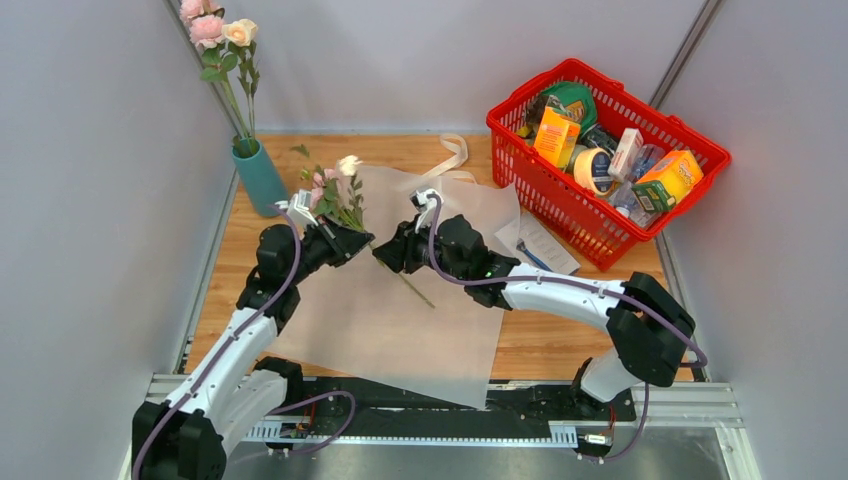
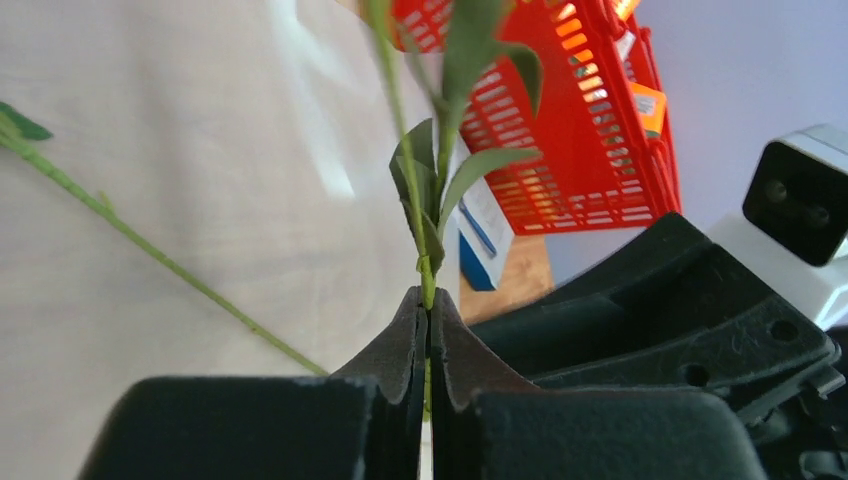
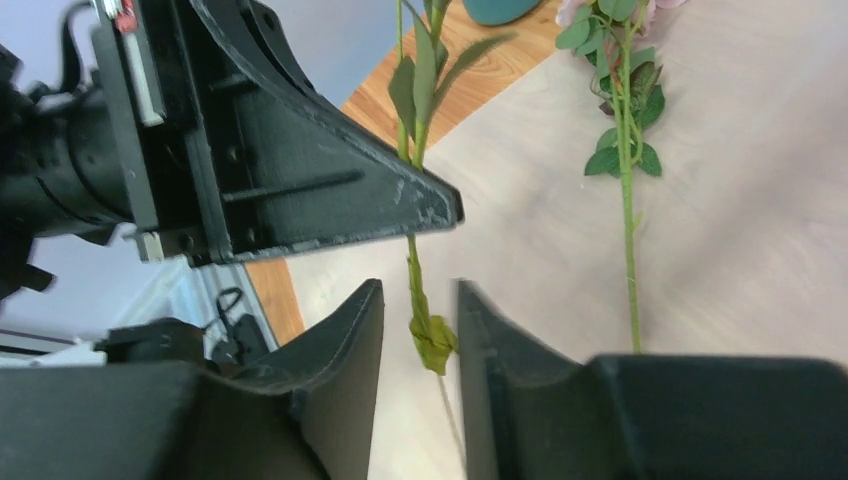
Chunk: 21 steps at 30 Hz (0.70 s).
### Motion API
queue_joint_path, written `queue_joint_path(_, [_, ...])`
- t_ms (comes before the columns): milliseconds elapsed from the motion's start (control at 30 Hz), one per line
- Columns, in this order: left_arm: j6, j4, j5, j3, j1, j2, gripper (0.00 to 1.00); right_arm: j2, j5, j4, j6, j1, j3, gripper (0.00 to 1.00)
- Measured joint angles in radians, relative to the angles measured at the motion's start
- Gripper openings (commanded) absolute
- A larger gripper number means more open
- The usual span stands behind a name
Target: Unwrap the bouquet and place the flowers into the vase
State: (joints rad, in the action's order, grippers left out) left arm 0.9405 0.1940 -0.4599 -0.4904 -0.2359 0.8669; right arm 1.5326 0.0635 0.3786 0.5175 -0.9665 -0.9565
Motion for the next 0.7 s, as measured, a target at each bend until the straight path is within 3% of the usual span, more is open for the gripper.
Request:
queue_joint_path(67, [-0.018,-0.045,0.034,-0.011,0.000,-0.011,0.00,0.000,0.001,-0.023,-0.019,0.000,0.000,0.53])
queue_joint_path(133, [-0.050,-0.094,0.068,-0.034,0.000,-0.024,0.00,-0.001,0.006,-0.049,-0.047,0.000,0.000,0.56])
queue_joint_path(500, [-0.113,-0.210,0.224,-0.120,0.000,-0.092,0.00,-0.018,-0.023,-0.174,-0.146,-0.029,0.039,0.56])
queue_joint_path(700, [-0.106,-0.312,0.310,-0.180,0.000,-0.066,0.00,0.022,-0.177,-0.233,-0.209,-0.116,0.034,0.34])
